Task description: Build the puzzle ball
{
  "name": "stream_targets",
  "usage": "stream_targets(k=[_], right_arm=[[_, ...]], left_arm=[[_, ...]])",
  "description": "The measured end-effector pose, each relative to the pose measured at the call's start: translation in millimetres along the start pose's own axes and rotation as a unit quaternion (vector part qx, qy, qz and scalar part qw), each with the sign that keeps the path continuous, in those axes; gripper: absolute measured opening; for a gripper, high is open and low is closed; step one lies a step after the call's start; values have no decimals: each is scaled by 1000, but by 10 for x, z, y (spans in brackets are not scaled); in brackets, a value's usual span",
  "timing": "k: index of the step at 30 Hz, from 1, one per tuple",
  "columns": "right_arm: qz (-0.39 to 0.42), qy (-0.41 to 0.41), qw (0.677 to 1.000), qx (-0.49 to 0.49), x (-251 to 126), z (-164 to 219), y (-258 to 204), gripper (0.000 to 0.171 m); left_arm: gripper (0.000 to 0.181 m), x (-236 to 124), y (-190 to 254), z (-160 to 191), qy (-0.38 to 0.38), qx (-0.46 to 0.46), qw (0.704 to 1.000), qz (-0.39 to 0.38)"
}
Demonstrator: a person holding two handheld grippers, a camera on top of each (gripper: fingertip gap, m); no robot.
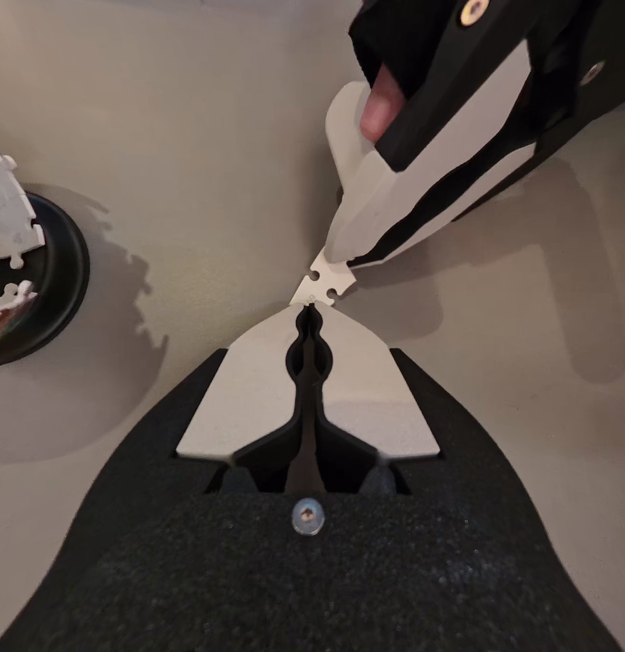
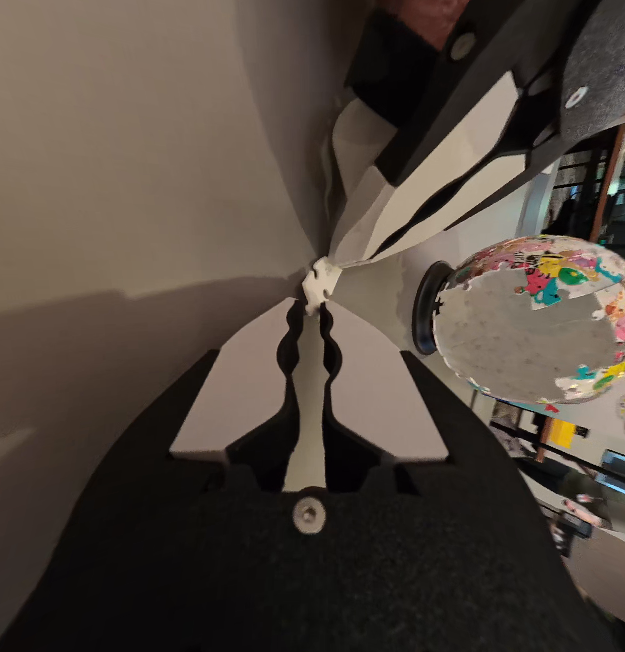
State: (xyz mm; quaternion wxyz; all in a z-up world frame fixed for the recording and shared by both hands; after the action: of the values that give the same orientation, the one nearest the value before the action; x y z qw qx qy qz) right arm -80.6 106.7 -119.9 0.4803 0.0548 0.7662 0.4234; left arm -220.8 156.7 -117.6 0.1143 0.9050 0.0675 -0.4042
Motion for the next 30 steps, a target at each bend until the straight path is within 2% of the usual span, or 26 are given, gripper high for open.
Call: stream_targets(k=[8, 10, 13, 16, 18, 23, 26, 30], right_arm=[[44, 15, 999, -25, -14, -38, -37, 2], [56, -3, 998, -26, -22, -66, -15, 2], [102, -43, 993, -29, -78, -69, 102, 2], [122, -81, 989, -14, -101, -42, 301, 2], [139, -118, 983, -9, -38, -16, 470, 2], [154, -201, 967, -13, 351, 6, 746, 2], [125, -226, 966, 13, 581, 85, 801, 2], [97, -225, 969, 39, 666, 74, 856, 2]], left_arm=[[0, -48, -28, 1, 12, -12, 1000, -10], [0, -229, -17, -12, 36, -13, 999, -32], [0, -690, 122, 36, 94, -20, 991, -89], [0, -1062, 348, 296, 117, -43, 976, -181], [0, -1173, 531, 534, 131, -57, 966, -216], [0, -1172, 799, 961, 132, -100, 947, -273], [0, -1161, 826, 965, 128, -96, 946, -281], [0, -1180, 789, 889, 151, -89, 947, -270]])
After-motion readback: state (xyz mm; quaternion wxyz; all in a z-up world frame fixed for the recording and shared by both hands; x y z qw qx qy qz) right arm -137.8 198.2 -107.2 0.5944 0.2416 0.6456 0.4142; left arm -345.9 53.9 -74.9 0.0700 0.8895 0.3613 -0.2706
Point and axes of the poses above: each gripper's, where its closed fingertips meet, x out along the fingers, z out of its underside, y = z × x across the jaws, the point moved 10 cm from there along -x, back along the fingers, and after that the axes turned 5 degrees about -x, right-handed, at the moved point
